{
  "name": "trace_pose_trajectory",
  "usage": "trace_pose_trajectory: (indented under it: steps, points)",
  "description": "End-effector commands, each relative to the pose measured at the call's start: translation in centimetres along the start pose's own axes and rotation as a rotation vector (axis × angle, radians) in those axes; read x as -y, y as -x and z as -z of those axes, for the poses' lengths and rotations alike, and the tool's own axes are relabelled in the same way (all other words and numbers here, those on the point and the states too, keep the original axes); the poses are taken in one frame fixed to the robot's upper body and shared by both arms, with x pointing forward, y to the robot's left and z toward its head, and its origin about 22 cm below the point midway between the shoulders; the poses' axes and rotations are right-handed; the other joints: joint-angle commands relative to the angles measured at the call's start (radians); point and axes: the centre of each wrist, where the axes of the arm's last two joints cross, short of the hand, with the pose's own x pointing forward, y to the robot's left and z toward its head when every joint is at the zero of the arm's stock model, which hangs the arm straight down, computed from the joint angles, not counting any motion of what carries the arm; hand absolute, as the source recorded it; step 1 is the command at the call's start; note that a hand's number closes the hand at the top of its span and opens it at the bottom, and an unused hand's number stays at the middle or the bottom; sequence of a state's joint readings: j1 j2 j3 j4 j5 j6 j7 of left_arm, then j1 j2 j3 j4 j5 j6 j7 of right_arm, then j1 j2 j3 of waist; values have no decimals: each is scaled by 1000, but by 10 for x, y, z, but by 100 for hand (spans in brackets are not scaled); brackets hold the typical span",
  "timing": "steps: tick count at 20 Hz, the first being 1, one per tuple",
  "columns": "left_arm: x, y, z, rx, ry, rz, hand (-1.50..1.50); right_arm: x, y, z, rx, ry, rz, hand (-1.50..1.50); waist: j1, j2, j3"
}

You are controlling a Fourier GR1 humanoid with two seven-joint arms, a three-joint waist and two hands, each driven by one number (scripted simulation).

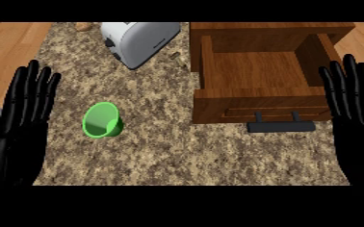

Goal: Pick up the cup, place it into the drawer and close the drawer

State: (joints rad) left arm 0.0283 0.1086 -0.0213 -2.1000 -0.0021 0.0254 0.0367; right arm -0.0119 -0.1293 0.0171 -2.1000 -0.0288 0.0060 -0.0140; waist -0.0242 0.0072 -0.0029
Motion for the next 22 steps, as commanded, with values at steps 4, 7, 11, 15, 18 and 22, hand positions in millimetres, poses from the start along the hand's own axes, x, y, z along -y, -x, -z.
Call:
trace_pose_trajectory:
  steps: [4,7,11,15,18,22]
  points:
    - [-27,-3,21,91,379,-184,-150,-1,1,-1,3,8,-4,-150,17,-6,0]
    - [-21,32,4,-107,457,-398,-150,-9,13,1,-111,-97,6,-150,29,6,-2]
    - [-73,52,25,-143,470,-452,-150,3,16,11,-142,-114,21,-150,21,0,2]
    - [-99,85,45,-168,479,-453,-150,-9,17,29,-156,-134,33,-150,18,-3,2]
    - [-83,105,44,-219,484,-410,-150,25,31,19,-133,-140,40,-150,17,-5,3]
    - [-104,134,35,-274,480,-388,-150,6,34,39,-124,-137,19,-150,20,-4,2]
